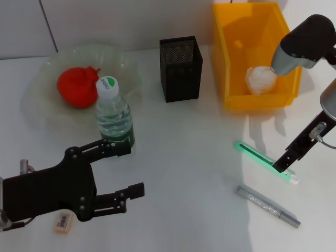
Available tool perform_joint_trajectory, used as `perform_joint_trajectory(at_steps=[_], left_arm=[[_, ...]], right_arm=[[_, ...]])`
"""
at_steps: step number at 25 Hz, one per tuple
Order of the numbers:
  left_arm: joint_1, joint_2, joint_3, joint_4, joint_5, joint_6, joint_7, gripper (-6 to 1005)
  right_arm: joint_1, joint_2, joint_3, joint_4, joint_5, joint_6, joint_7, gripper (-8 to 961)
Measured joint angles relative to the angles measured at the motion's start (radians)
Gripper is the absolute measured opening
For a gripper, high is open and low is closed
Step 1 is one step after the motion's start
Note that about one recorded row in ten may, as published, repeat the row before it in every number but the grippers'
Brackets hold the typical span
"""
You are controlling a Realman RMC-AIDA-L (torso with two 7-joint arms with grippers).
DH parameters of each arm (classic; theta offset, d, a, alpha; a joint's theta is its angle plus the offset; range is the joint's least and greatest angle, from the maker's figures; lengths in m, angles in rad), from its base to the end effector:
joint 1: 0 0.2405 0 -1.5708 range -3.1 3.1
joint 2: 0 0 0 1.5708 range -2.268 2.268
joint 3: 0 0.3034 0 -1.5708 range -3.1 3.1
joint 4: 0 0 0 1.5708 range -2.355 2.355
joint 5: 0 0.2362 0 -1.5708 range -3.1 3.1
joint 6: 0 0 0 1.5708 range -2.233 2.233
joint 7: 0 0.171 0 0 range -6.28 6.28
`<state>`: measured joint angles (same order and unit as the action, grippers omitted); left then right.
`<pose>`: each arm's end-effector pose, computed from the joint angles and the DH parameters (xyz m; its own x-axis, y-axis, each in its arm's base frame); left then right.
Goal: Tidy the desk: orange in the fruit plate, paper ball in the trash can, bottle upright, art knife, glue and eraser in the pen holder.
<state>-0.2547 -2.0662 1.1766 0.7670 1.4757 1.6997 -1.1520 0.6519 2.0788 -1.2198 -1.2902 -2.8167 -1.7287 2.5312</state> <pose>-0.2831 0.2936 -0.0547 0.7300 0.1092 0.6747 0.2168 -0.9732 -0.0772 0.2585 0.4058 -0.0072 0.5660 -0.7592 0.3213 -0.5724 -0.6424 -0.5096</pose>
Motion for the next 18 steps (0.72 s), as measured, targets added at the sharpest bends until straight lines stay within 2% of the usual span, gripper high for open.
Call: perform_joint_trajectory(at_steps=[10,18], left_arm=[[0.0,0.003,0.021,0.002,0.05,0.014,0.026,815],[-0.002,0.002,0.026,0.0,0.055,0.015,0.026,815]], right_arm=[[0.004,0.002,-0.016,0.046,0.0,0.049,-0.003,802],[-0.004,0.003,-0.077,0.058,0.006,0.095,-0.011,802]])
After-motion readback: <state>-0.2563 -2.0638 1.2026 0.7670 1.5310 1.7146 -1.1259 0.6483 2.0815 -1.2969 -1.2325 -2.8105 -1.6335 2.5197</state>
